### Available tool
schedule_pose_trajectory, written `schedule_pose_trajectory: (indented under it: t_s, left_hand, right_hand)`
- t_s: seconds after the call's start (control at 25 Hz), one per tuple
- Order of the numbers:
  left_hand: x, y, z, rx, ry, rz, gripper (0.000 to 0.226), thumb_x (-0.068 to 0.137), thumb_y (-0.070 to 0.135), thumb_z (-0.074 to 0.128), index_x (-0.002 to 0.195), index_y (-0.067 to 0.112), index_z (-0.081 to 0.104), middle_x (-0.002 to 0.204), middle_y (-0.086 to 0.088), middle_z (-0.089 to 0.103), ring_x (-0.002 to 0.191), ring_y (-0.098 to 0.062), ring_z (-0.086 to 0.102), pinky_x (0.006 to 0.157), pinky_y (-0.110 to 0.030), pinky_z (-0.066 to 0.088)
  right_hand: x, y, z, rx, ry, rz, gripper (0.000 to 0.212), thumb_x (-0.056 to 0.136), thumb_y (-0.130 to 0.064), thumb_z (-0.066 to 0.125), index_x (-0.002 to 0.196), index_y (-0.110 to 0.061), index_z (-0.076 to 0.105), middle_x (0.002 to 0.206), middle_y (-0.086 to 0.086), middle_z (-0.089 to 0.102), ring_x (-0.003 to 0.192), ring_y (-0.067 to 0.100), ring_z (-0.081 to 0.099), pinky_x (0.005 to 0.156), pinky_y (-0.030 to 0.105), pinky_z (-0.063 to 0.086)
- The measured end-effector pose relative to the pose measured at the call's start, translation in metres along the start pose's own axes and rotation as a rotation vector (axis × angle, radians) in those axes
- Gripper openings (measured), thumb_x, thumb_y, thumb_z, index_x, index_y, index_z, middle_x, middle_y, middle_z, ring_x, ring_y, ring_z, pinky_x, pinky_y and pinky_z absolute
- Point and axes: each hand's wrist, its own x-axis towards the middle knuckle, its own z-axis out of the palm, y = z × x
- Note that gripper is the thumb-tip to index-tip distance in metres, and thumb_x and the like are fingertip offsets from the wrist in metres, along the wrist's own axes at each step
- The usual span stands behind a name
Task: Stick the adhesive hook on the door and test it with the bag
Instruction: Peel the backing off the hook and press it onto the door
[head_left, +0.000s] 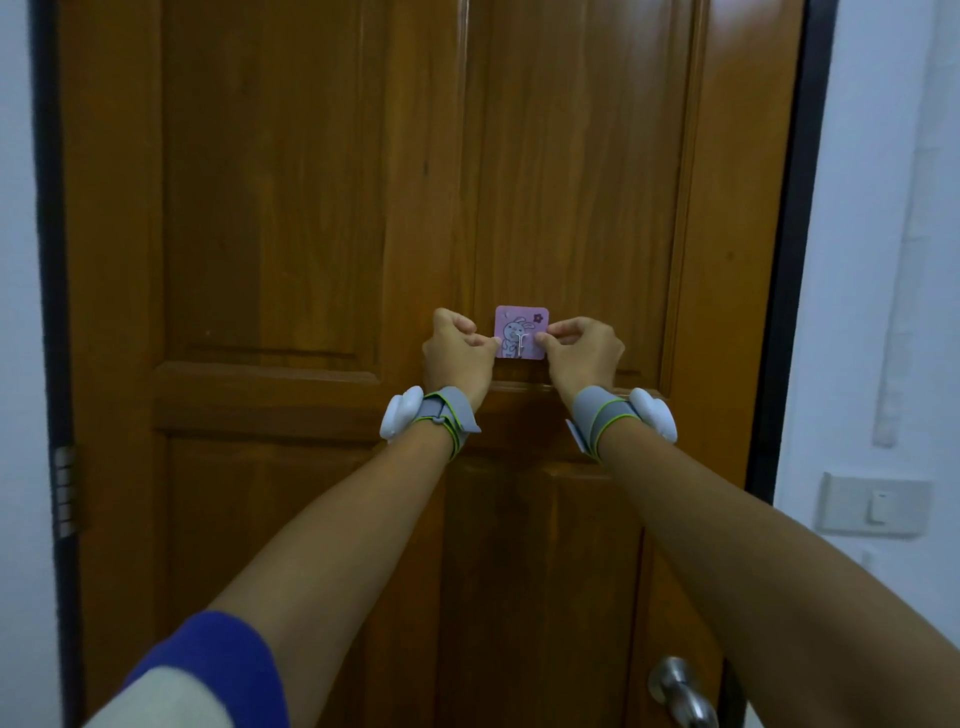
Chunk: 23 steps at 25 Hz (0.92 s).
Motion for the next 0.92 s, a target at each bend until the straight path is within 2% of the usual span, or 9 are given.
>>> schedule_pose_trajectory:
  t_s: [0.16, 0.36, 0.56, 0.64, 0.68, 0.76, 0.92]
  left_hand:
    - [-0.0013, 0.0006, -0.0009, 0.035, -0.008, 0.036, 0.032, 0.076, 0.015, 0.074, 0.085, 0.017, 0.043, 0.071, 0.004, 0.064, 0.074, -0.019, 0.065, 0.063, -0.029, 0.047]
    - [-0.0052, 0.0042, -0.0009, 0.08, -0.004, 0.063, 0.03, 0.079, 0.015, 0.07, 0.086, 0.017, 0.041, 0.077, -0.001, 0.067, 0.074, -0.019, 0.064, 0.058, -0.027, 0.046]
    - [-0.0085, 0.0079, -0.0014, 0.126, 0.005, 0.088, 0.027, 0.08, 0.013, 0.068, 0.085, 0.016, 0.041, 0.081, -0.005, 0.07, 0.077, -0.023, 0.065, 0.066, -0.034, 0.05]
    - [-0.0095, 0.0088, -0.001, 0.17, -0.002, 0.114, 0.023, 0.081, 0.013, 0.066, 0.085, 0.016, 0.043, 0.084, -0.006, 0.071, 0.078, -0.024, 0.065, 0.064, -0.032, 0.048]
    - [-0.0101, 0.0091, -0.0006, 0.183, -0.008, 0.126, 0.02, 0.081, 0.013, 0.064, 0.085, 0.016, 0.045, 0.085, -0.007, 0.071, 0.078, -0.024, 0.065, 0.064, -0.033, 0.049]
    - [-0.0102, 0.0095, -0.0002, 0.201, -0.016, 0.147, 0.016, 0.082, 0.012, 0.063, 0.088, 0.014, 0.049, 0.086, -0.008, 0.07, 0.081, -0.025, 0.064, 0.067, -0.037, 0.053]
    - [-0.0084, 0.0083, -0.0019, 0.246, -0.01, 0.183, 0.016, 0.083, 0.014, 0.064, 0.093, 0.011, 0.052, 0.086, -0.006, 0.069, 0.084, -0.025, 0.063, 0.069, -0.04, 0.054]
  right_hand:
    - [0.0023, 0.0018, 0.0031, 0.001, -0.002, -0.007, 0.01, 0.078, -0.019, 0.073, 0.083, -0.01, 0.071, 0.074, 0.003, 0.065, 0.064, 0.011, 0.056, 0.043, 0.007, 0.034]
    - [0.0016, 0.0017, 0.0052, 0.005, -0.004, -0.008, 0.01, 0.079, -0.016, 0.072, 0.083, -0.007, 0.07, 0.08, 0.009, 0.07, 0.068, 0.014, 0.059, 0.061, 0.022, 0.044]
    - [0.0027, 0.0021, 0.004, 0.0, -0.009, -0.021, 0.009, 0.079, -0.016, 0.071, 0.084, -0.008, 0.07, 0.074, 0.005, 0.065, 0.066, 0.013, 0.057, 0.05, 0.013, 0.036]
    - [0.001, 0.0027, 0.0045, -0.009, -0.002, -0.044, 0.008, 0.08, -0.016, 0.07, 0.084, -0.009, 0.067, 0.074, 0.003, 0.062, 0.066, 0.013, 0.055, 0.055, 0.018, 0.042]
    - [-0.0008, 0.003, 0.005, -0.023, 0.002, -0.064, 0.008, 0.081, -0.016, 0.068, 0.085, -0.01, 0.065, 0.077, 0.003, 0.061, 0.068, 0.014, 0.055, 0.06, 0.024, 0.045]
    - [-0.0038, 0.005, 0.005, -0.082, 0.023, -0.116, 0.011, 0.082, -0.019, 0.065, 0.089, -0.013, 0.061, 0.088, 0.003, 0.058, 0.076, 0.015, 0.053, 0.064, 0.03, 0.043]
    - [-0.0022, 0.0102, 0.0003, -0.135, 0.034, -0.165, 0.015, 0.085, -0.023, 0.06, 0.097, -0.014, 0.057, 0.102, 0.006, 0.055, 0.082, 0.014, 0.048, 0.066, 0.03, 0.038]
